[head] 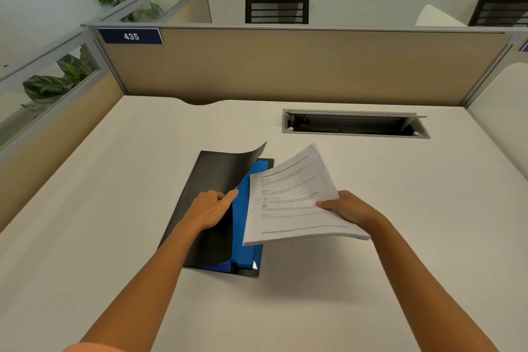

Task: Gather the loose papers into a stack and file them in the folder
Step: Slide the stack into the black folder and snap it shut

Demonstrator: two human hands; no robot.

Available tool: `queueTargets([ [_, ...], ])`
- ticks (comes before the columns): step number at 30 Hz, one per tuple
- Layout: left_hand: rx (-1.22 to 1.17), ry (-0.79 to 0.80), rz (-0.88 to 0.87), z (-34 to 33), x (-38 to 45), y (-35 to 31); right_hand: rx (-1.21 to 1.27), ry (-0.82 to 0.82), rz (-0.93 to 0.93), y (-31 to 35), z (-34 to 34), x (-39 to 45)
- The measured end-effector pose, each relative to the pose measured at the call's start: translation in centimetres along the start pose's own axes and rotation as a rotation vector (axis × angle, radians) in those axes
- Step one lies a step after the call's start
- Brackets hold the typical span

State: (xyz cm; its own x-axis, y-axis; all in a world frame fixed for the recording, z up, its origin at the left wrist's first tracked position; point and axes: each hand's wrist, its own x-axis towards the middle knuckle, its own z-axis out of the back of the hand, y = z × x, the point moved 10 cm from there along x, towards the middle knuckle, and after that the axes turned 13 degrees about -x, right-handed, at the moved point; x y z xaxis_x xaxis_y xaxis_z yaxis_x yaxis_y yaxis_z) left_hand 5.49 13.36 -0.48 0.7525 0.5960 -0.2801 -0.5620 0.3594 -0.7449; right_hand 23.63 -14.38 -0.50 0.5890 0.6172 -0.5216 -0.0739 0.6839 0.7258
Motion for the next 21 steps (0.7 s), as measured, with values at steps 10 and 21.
queueTargets([
  [10, 0.001, -0.003, -0.020, 0.0, 0.0, -0.6, -0.112, -0.176, 0.032, 3.6, -1.0, 2.1],
  [21, -0.023, 0.044, -0.037, -0.2, 0.1, -1.3, -0.176, -0.346, 0.081, 3.7, -0.8, 1.3],
])
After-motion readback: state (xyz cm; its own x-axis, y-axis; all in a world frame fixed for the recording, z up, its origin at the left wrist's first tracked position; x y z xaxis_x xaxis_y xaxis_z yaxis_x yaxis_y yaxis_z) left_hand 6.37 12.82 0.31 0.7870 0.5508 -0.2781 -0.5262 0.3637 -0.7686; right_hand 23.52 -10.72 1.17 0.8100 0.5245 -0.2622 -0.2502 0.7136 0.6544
